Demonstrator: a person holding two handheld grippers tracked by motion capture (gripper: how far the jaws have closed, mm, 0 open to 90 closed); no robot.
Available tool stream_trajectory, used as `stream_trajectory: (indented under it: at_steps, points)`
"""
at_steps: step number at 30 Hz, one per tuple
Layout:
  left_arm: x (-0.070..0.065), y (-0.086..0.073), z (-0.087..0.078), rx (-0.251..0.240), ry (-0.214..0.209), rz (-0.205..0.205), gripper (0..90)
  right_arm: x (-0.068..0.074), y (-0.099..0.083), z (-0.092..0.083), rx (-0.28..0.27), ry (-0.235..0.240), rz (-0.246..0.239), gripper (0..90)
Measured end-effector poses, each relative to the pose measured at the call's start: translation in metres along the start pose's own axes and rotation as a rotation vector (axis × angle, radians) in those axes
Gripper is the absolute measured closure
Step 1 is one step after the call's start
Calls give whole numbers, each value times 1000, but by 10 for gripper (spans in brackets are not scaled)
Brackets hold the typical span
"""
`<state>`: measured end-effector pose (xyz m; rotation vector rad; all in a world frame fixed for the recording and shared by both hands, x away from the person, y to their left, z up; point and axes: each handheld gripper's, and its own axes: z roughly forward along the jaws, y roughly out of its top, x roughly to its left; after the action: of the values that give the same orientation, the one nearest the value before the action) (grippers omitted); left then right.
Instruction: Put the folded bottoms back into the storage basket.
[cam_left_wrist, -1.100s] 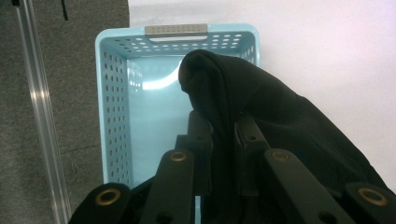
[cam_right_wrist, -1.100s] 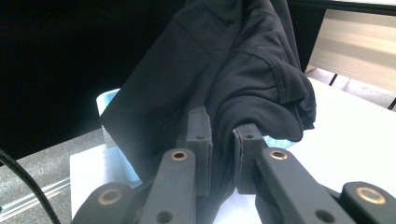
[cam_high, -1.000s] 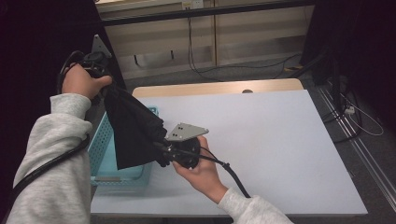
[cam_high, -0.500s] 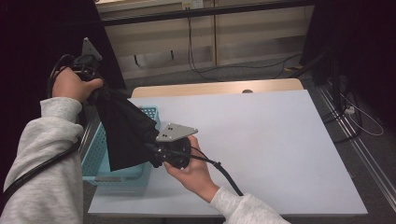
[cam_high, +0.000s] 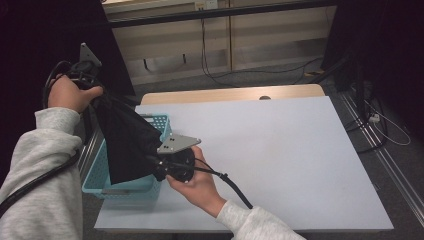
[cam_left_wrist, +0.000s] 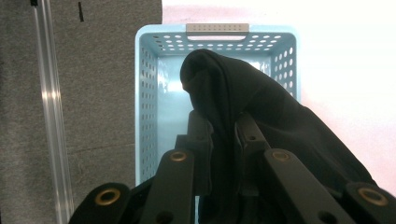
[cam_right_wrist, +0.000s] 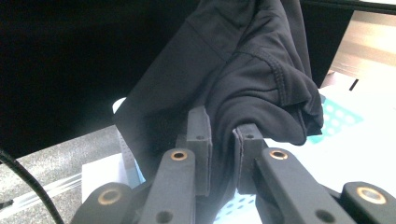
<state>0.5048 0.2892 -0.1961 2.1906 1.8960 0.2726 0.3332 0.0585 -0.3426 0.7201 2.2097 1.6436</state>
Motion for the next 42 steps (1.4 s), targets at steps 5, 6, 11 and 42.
stream_trajectory:
  at_steps: [5,6,11,42]
  points:
    - [8,-1,1,10,-6,-8,801,3,0,4,-1,5,-5,804]
    - [10,-1,3,4,-4,-12,801,3,1,5,-1,6,-4,804]
    - [14,-1,5,10,-8,-12,800,4,0,10,3,9,-7,803]
    - [52,7,59,-124,3,20,516,-4,-12,51,61,-31,9,558]
